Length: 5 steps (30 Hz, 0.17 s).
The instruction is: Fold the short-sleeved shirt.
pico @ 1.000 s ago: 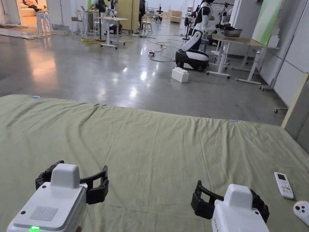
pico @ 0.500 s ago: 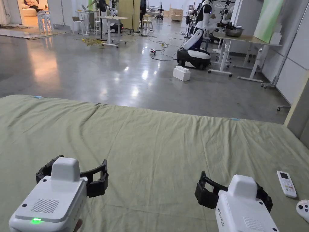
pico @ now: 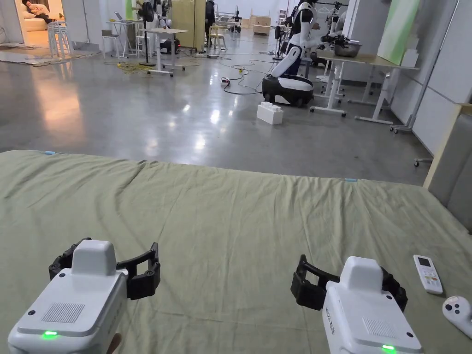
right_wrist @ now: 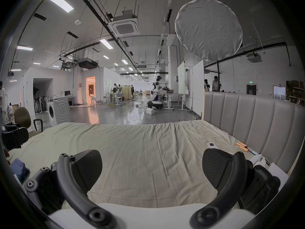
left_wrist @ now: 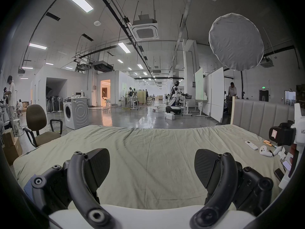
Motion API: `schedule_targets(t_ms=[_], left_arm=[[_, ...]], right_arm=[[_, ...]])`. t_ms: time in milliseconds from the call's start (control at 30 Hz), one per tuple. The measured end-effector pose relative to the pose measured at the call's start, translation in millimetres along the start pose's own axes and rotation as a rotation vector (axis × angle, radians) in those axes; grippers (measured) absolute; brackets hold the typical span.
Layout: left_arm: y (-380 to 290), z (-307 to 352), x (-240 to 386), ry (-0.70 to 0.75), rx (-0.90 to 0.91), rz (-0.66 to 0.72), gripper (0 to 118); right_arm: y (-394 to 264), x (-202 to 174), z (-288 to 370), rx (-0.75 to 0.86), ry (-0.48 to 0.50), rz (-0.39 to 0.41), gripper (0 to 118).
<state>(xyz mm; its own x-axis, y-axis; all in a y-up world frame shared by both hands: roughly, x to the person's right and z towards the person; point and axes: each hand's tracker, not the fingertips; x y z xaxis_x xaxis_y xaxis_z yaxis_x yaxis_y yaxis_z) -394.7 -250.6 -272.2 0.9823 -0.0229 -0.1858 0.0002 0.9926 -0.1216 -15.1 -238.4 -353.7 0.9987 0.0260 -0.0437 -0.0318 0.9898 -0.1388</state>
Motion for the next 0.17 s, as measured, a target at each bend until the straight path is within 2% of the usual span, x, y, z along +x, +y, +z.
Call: schedule_targets(t_ms=[167], left_arm=[[-1.8, 1.7, 1.4, -0.005, -0.005, 0.008, 104]], right_arm=[[1.8, -1.9, 4.4, 0.004, -0.009, 0.007, 118]])
